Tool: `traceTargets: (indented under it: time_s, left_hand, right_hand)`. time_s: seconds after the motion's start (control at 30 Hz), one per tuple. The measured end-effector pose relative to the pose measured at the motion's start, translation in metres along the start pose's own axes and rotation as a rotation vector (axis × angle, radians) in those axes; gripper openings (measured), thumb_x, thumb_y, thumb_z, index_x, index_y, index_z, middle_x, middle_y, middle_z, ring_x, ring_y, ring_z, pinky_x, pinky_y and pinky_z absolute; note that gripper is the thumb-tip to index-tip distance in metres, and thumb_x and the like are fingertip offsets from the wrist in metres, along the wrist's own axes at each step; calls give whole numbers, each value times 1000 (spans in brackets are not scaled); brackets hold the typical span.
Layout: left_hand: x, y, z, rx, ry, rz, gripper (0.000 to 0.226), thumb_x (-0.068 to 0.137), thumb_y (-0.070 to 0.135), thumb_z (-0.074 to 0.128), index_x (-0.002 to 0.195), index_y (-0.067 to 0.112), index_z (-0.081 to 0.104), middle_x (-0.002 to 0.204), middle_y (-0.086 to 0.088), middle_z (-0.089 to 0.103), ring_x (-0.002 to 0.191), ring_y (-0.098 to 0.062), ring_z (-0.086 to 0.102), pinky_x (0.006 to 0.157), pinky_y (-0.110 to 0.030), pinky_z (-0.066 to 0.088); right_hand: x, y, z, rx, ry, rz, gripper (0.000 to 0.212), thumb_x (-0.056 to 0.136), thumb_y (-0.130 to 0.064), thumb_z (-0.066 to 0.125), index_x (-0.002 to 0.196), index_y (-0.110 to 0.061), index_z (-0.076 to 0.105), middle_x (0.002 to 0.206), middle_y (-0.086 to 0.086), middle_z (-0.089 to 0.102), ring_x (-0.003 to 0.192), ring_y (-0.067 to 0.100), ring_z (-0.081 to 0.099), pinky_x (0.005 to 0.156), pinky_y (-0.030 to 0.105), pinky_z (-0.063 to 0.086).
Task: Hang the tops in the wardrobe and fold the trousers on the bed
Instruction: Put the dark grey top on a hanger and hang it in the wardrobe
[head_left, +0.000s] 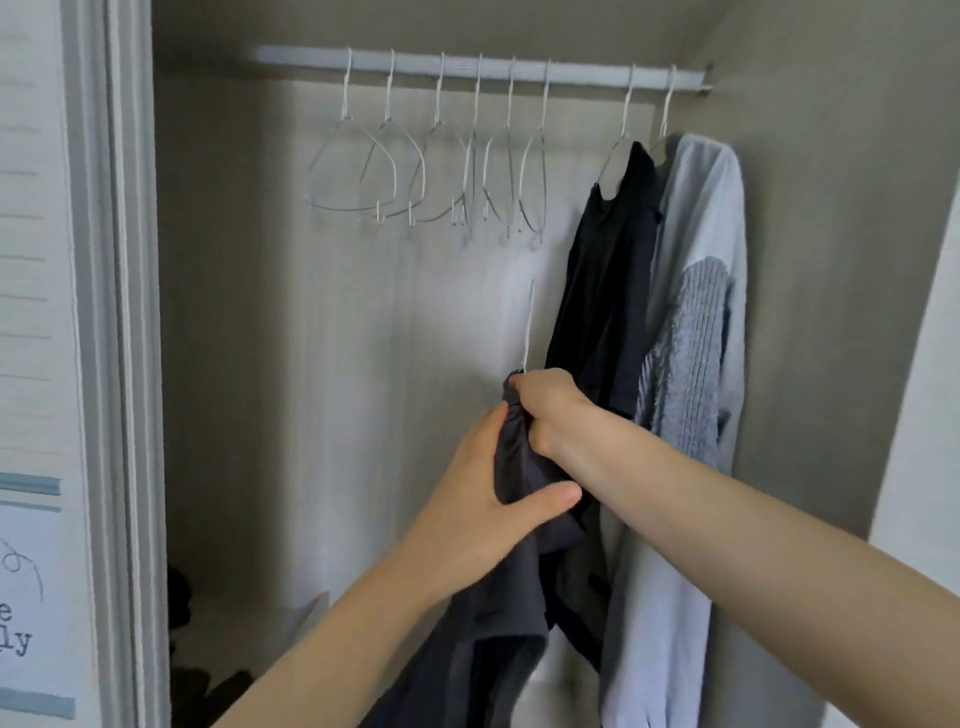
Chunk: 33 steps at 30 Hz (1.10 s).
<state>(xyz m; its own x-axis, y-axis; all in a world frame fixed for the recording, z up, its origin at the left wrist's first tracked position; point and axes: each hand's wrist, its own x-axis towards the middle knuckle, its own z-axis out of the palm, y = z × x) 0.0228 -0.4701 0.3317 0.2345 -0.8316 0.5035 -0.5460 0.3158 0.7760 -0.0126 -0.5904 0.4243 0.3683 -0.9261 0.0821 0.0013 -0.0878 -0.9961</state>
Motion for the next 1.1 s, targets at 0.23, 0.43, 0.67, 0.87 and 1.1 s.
traceTargets:
  time_s: [0.23, 0.43, 0.67, 0.87, 1.1]
  left_hand:
    - [21, -10, 9, 309, 186, 67, 85, 87, 31, 67, 152, 42, 13, 136, 27, 43, 110, 2, 53, 87, -8, 45]
    - [62, -14, 17, 535, 262, 184, 54, 98, 32, 54, 148, 33, 34, 120, 5, 67, 102, -16, 65, 87, -34, 53]
    - [146, 8, 13, 573, 385, 409, 22, 100, 23, 49, 118, 16, 60, 93, -5, 69, 81, -26, 66, 70, -41, 53]
    - [214, 20, 4, 533, 431, 465, 16, 100, 22, 49, 103, 10, 58, 87, -6, 66, 79, -27, 61, 70, -43, 50]
    - [267, 26, 0, 394, 506, 449, 25, 97, 26, 54, 78, 13, 45, 60, 4, 44, 67, -29, 54, 63, -42, 47]
  right_hand:
    - [14, -42, -11, -170, 215, -344, 29, 98, -10, 40, 116, 0, 60, 114, 19, 61, 93, 26, 56, 87, 37, 51]
    - [40, -96, -32, -277, 349, -528, 28, 96, -5, 36, 114, -2, 57, 99, 12, 56, 82, 22, 47, 65, 27, 39]
    - [89, -168, -43, -440, 453, -584, 18, 99, -10, 43, 87, 0, 53, 90, 11, 51, 83, 22, 48, 65, 26, 36]
    - [133, -214, -46, -561, 501, -646, 16, 98, -4, 40, 86, 2, 50, 89, 10, 49, 90, 23, 47, 64, 27, 37]
    - [176, -249, -47, -550, 511, -659, 25, 96, -4, 46, 119, 3, 53, 122, 18, 58, 109, 32, 57, 73, 29, 41]
